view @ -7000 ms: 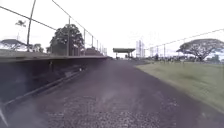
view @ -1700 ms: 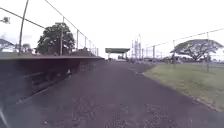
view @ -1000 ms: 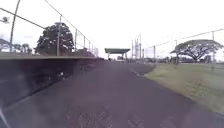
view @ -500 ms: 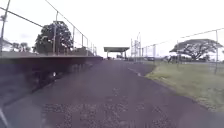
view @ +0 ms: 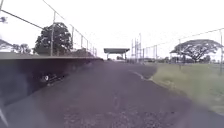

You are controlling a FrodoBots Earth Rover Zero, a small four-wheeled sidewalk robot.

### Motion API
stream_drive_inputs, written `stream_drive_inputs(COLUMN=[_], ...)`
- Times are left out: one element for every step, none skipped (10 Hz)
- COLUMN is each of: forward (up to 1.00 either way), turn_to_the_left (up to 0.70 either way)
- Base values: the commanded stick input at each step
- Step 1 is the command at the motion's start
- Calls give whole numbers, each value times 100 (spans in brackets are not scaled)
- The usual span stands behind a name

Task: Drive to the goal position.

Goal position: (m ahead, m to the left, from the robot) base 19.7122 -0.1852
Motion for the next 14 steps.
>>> stream_drive_inputs(forward=[70,70,70,70,70,70,70,70,70,70,70,70,70,70], turn_to_the_left=[0,0,0,0,0,0,0,0,0,0,0,0,0,0])
